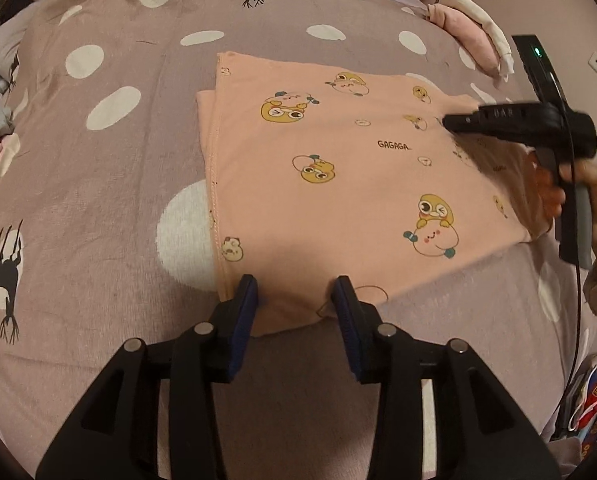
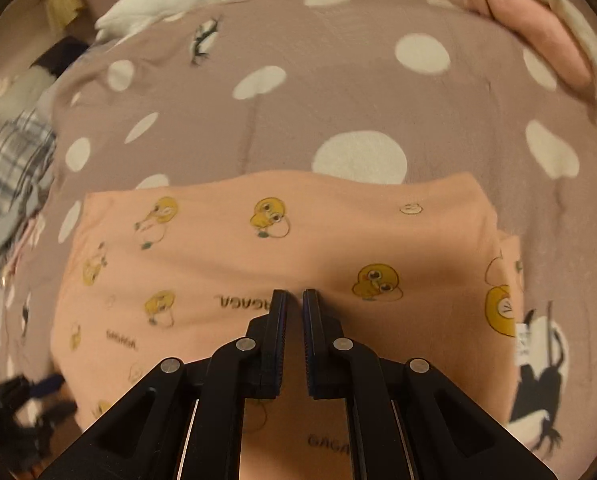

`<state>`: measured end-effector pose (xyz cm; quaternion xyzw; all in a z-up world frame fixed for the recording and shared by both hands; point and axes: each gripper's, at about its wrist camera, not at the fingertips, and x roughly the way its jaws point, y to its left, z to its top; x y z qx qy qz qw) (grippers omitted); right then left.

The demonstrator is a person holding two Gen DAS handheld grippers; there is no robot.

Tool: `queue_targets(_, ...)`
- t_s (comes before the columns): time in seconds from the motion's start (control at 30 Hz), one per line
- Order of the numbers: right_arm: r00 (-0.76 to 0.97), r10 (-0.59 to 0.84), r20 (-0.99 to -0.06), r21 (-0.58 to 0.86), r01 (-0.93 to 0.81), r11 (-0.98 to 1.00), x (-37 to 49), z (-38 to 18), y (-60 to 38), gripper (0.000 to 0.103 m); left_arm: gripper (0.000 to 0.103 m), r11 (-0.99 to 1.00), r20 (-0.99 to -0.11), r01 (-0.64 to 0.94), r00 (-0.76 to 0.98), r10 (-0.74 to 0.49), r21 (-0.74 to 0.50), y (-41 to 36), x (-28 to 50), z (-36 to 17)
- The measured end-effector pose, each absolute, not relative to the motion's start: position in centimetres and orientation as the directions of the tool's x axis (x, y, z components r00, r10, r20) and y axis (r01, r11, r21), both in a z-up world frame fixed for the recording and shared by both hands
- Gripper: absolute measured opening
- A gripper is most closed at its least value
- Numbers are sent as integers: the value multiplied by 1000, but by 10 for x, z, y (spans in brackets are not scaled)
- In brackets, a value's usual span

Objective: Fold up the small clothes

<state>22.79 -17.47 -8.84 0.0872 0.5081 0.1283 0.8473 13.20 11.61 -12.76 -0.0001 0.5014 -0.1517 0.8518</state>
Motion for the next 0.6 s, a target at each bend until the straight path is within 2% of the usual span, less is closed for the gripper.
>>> queue_targets(0.17, 481, 300, -824, 303, -75, 950, 223, -78, -185, 5, 42, 955, -854, 264, 457, -248, -135, 117, 130, -127)
queue_targets(0.33, 533, 312, -786, 292, -124, 948, 199, -58, -194, 5, 43, 956, -854, 264, 459, -243, -130, 117, 128, -127)
queue_targets(0.47, 545, 303, -782, 253, -167, 953, 173, -56, -203, 5, 43, 956, -856, 261, 457, -242, -131, 116, 127, -127)
queue_targets(0.6, 532, 234, -814, 149, -198, 969, 146, -71, -206, 6, 44, 957, -858, 256, 452, -243, -136, 117, 128, -126)
